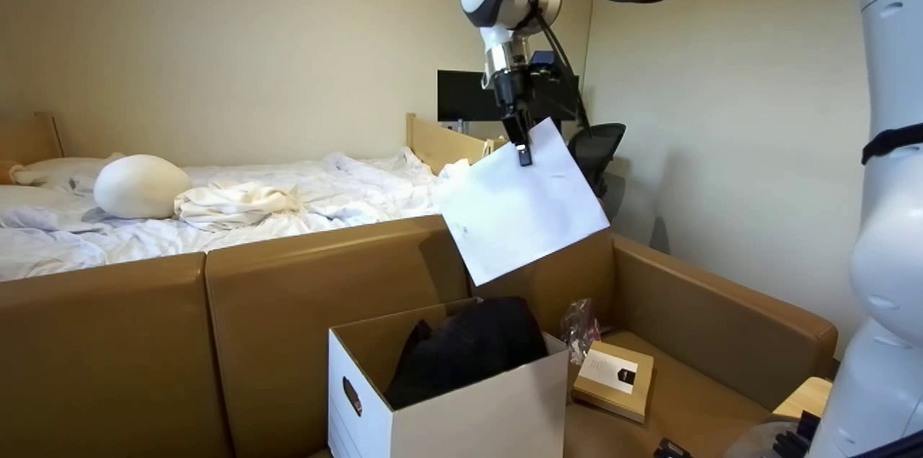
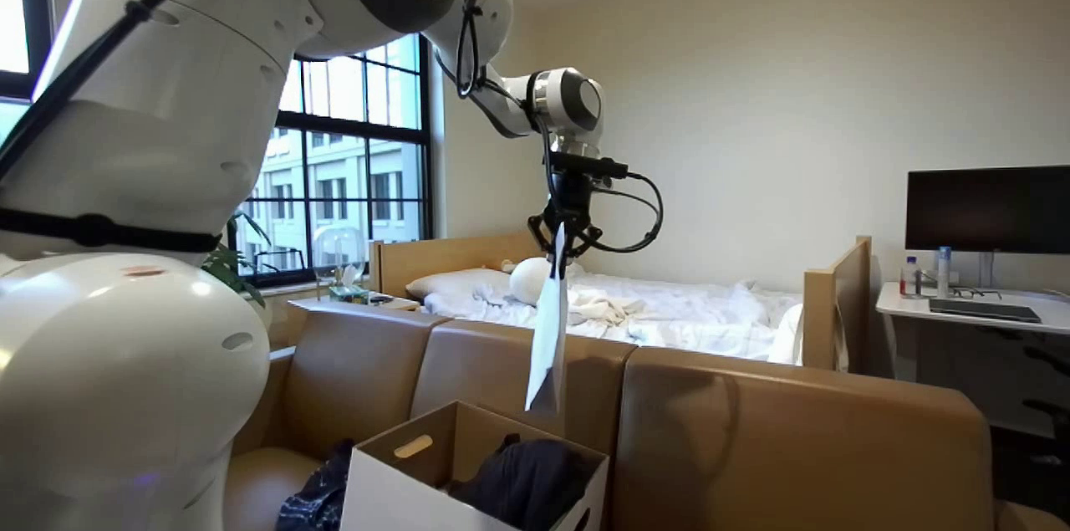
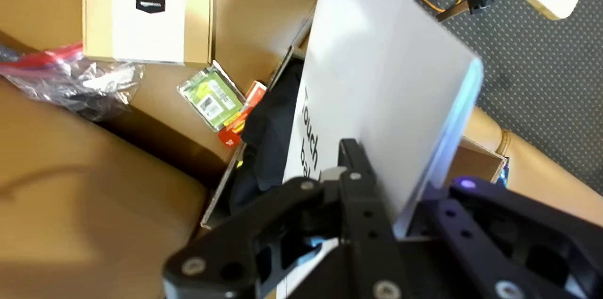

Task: Remove the paper from the box

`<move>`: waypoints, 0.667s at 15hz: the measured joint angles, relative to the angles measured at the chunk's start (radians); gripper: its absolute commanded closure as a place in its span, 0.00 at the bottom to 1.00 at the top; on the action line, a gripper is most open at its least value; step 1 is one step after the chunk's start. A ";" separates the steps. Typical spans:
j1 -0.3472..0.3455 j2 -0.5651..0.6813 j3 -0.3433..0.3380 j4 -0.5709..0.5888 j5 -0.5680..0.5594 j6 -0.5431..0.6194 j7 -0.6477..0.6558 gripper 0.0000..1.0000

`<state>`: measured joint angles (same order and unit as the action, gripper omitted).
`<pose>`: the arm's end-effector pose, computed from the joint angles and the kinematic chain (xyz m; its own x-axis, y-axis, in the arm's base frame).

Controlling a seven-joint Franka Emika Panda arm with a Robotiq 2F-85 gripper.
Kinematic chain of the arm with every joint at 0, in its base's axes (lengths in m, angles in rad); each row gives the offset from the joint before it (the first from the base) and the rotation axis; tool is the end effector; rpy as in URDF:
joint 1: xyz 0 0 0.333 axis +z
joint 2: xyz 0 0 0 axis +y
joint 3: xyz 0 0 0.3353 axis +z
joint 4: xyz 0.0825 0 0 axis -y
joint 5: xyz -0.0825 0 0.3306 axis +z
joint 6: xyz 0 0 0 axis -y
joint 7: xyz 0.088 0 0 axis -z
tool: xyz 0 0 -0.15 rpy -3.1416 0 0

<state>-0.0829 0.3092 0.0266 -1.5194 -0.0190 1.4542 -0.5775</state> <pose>0.5472 -0.0355 0.4510 0.8073 0.5009 -0.3119 0.4632 -0.8654 -0.1910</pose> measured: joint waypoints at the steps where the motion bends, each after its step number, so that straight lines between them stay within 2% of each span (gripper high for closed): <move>1: -0.018 -0.002 -0.016 0.012 0.000 -0.024 -0.008 0.95; 6: -0.101 0.013 -0.106 0.125 -0.054 -0.211 -0.034 0.96; 10: -0.157 0.098 -0.156 0.276 -0.135 -0.339 -0.038 0.96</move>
<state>-0.2402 0.4069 -0.1293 -1.2432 -0.1543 1.1151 -0.6152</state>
